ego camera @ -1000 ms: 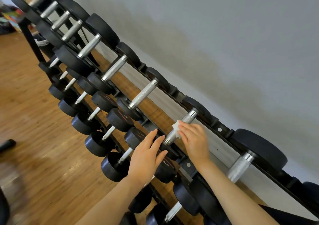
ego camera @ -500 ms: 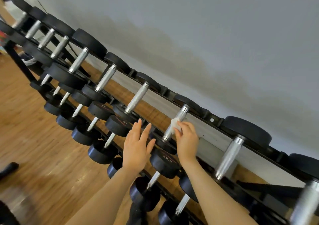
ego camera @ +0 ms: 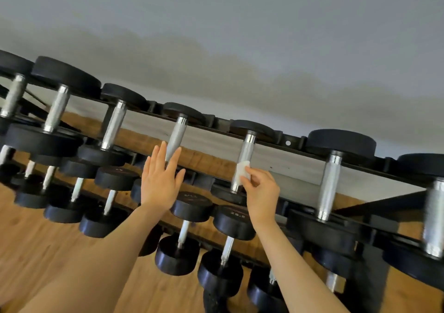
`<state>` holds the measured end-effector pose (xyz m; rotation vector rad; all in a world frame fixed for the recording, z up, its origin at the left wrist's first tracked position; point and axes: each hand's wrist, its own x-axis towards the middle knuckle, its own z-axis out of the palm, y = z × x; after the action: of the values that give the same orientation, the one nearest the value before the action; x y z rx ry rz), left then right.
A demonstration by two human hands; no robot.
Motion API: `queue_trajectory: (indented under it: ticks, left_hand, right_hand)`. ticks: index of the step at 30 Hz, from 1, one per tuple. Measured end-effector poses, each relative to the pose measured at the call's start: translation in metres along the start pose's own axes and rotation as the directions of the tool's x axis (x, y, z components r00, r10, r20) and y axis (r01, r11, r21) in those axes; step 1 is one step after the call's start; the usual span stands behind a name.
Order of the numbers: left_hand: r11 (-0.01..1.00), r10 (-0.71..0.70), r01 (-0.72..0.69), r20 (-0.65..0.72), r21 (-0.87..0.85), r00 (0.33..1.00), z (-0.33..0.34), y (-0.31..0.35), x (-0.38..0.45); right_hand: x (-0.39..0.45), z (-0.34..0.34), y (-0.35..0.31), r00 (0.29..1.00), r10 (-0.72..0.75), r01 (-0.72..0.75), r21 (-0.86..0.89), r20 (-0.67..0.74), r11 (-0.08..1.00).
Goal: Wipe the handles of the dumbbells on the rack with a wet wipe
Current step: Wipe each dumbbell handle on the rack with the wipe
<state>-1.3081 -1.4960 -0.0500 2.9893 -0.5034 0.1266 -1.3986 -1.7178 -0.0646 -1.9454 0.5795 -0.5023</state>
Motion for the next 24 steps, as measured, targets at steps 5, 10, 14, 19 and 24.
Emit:
queue_trajectory:
  ticks: [5,10,14,19,24]
  left_hand:
    - [0.995,0.085,-0.084,-0.025,0.046,0.996,0.009,-0.010,0.001]
    - [0.993,0.113,-0.111,-0.075,0.030,0.991,0.010,-0.011,0.000]
    - [0.993,0.114,-0.110,-0.126,0.033,0.986,0.015,-0.012,0.001]
    - [0.993,0.121,-0.121,-0.162,0.014,0.979,0.019,-0.013,0.001]
    - [0.995,0.099,-0.101,-0.171,0.000,0.980,0.019,-0.011,0.001]
  right_hand:
    - [0.003,0.004,0.000,1.000,0.013,-0.014,-0.022,-0.022,1.000]
    - [-0.004,0.000,0.006,1.000,0.017,-0.017,-0.014,-0.008,1.000]
    - [0.002,-0.003,0.009,0.998,-0.034,0.036,-0.057,0.045,0.998]
    - [0.005,-0.001,0.009,0.994,-0.099,0.101,-0.060,0.037,0.993]
    - [0.006,-0.009,0.012,0.975,-0.161,0.183,-0.137,0.156,0.974]
